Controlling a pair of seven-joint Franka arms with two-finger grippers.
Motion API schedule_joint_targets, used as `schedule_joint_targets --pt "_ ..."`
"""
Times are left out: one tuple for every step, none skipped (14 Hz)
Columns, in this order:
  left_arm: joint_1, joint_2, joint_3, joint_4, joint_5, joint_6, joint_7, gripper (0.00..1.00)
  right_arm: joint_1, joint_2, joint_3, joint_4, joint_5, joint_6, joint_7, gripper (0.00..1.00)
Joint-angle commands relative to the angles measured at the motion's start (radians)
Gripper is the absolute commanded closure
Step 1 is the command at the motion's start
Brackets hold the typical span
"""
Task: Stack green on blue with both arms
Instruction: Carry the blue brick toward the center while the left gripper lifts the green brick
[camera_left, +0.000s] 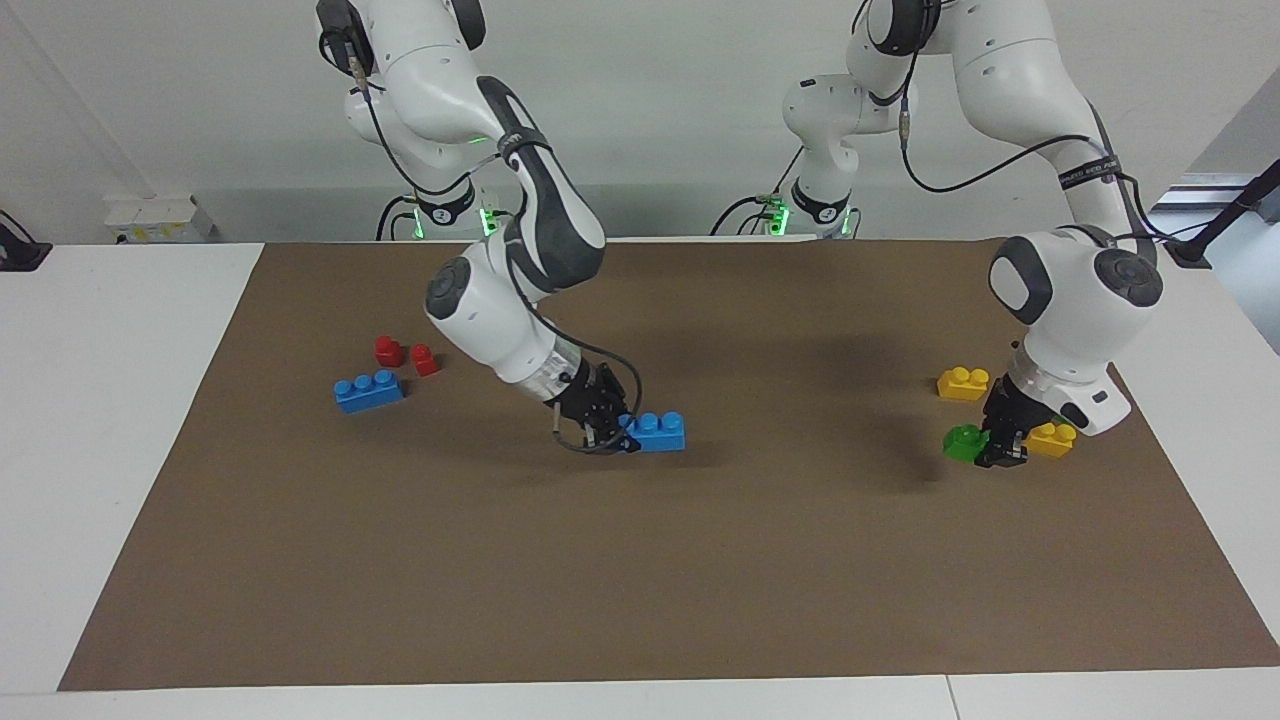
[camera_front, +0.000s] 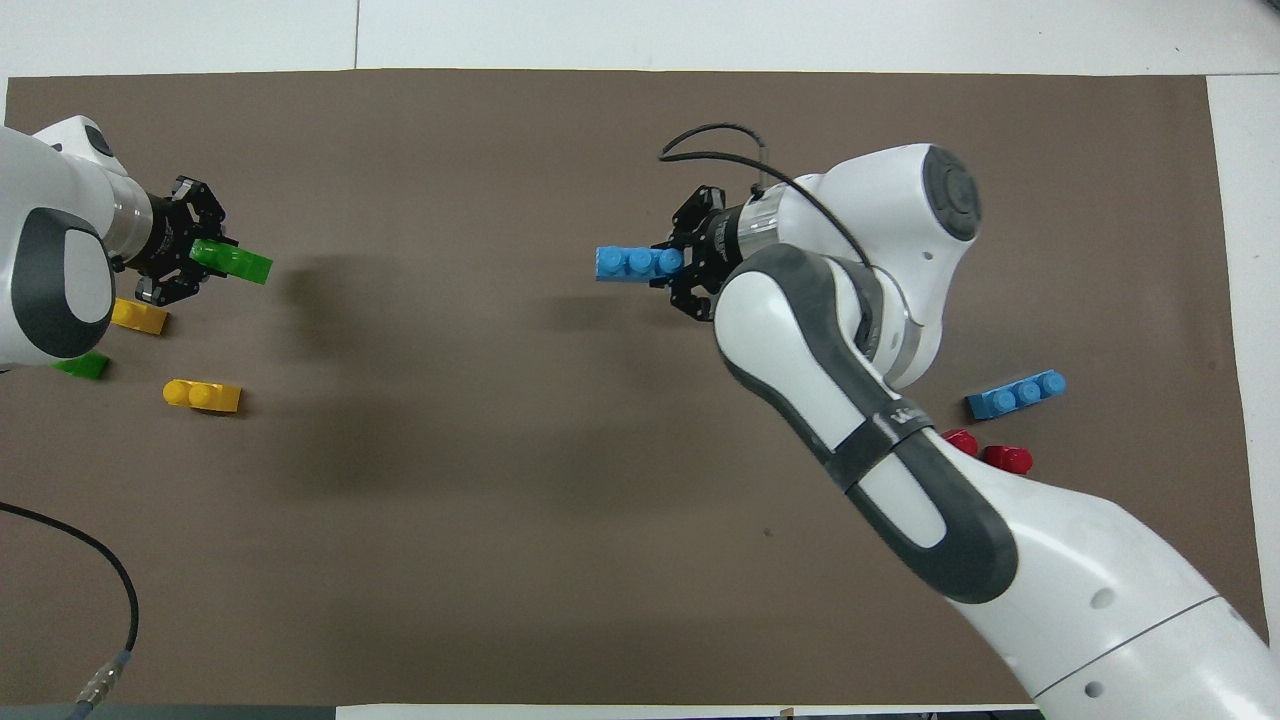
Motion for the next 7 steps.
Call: schedule_joint_targets --pt "-0.056 -0.088 0.008 -0.015 -0.018 -0.098 -0.088 1.0 0.03 0.032 -0.007 0.017 -0.013 -0.011 0.089 1.0" --pt "-0.082 -0.109 0.01 -0.018 -0.018 -0.11 -0.145 1.0 0.041 0.033 -0.007 0.017 -0.042 -0.025 0.116 1.0" --pt "-0.105 -0.129 0.01 -0.023 -0.018 -0.121 -0.194 1.0 0.05 0.035 -0.007 0.016 -0.09 -0.039 0.148 1.0" --pt "-0.132 -0.14 0.01 -0.021 -0.018 -0.141 -0.237 1.0 0.052 0.035 -0.007 0.011 -0.117 -0.037 0.174 1.0" --pt "-0.162 -0.146 0.012 -0.021 -0.018 -0.153 -0.28 1.0 0.052 0.038 -0.007 0.01 -0.121 -0.034 0.182 1.0" --pt "-0.197 -0.154 0.01 -0.023 -0.016 -0.156 -0.337 1.0 0.065 0.044 -0.007 0.002 -0.121 -0.018 0.183 1.0" --pt "-0.233 -0.155 0.012 -0.027 -0.014 -0.156 -0.392 1.0 0.081 0.056 -0.007 -0.007 -0.121 0.016 0.183 1.0"
